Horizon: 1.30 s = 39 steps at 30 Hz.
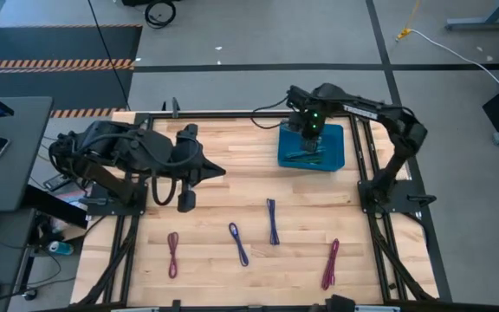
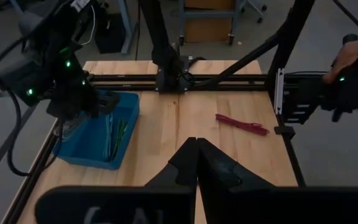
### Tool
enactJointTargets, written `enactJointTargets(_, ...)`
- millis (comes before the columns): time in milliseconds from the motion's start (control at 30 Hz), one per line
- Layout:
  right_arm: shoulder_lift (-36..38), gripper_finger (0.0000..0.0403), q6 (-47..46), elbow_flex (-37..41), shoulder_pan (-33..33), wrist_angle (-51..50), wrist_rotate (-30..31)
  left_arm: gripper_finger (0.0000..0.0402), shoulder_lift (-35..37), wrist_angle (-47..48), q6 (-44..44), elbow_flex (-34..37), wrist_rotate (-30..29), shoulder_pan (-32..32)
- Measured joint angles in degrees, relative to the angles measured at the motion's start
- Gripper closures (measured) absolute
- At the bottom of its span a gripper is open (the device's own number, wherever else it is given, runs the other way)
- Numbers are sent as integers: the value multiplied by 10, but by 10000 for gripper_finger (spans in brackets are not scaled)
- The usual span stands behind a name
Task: Pick and place USB-C Cables
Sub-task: Put the black white charger cable into the blue bin
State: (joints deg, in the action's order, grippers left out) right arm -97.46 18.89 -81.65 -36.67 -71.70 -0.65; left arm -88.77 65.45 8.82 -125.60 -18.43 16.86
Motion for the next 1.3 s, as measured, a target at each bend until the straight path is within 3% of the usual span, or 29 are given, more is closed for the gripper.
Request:
enactJointTargets(333,-54,379,64,8,-11,-12,25,390,0,0,-3,0,0,0)
enactJointTargets(533,-55,379,95,52,-14,-14,30,390,0,0,-4,0,0,0)
enactJointTargets(967,-54,379,98,176,-25,69,39,390,0,0,-5,0,-20,-16)
enactJointTargets(1300,-54,367,92,193,-25,102,39,390,0,0,-1,0,-20,-21)
